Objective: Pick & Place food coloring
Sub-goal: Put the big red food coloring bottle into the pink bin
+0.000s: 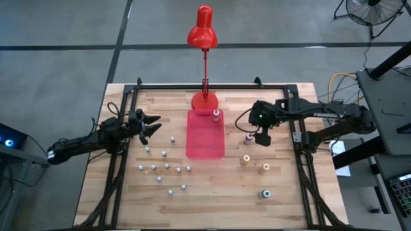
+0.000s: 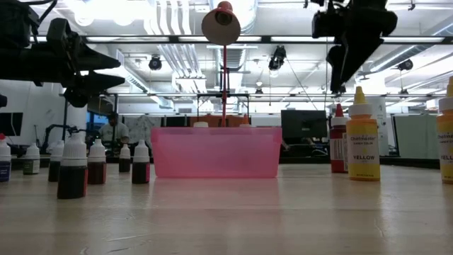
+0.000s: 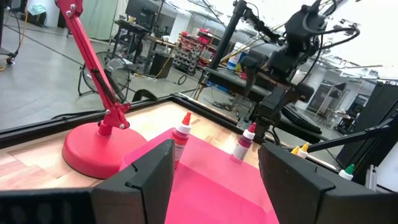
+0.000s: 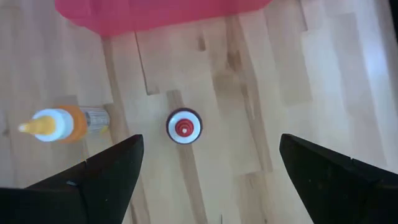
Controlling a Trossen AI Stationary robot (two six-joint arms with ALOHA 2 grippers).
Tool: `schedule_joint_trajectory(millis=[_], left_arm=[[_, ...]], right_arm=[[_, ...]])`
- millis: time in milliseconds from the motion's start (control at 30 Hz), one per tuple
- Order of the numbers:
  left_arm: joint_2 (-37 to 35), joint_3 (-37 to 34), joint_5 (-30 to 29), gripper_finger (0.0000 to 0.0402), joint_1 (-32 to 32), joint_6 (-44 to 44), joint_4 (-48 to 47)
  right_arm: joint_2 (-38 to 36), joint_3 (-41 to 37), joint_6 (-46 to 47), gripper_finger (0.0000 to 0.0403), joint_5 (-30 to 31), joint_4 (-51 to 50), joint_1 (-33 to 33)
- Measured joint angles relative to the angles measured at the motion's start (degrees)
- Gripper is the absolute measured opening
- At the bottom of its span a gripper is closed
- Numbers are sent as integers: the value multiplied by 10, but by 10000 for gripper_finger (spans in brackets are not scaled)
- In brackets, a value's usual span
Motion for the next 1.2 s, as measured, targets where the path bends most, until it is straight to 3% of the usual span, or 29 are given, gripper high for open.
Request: schedule_joint_trajectory(millis=[567,1200], left_arm=[[0,0,0,204,0,0,0],[0,0,0,204,0,0,0]], right_arm=[[20,-103,-5,370,-2,121,14],[112,-130,-20,370,-18,187,16]])
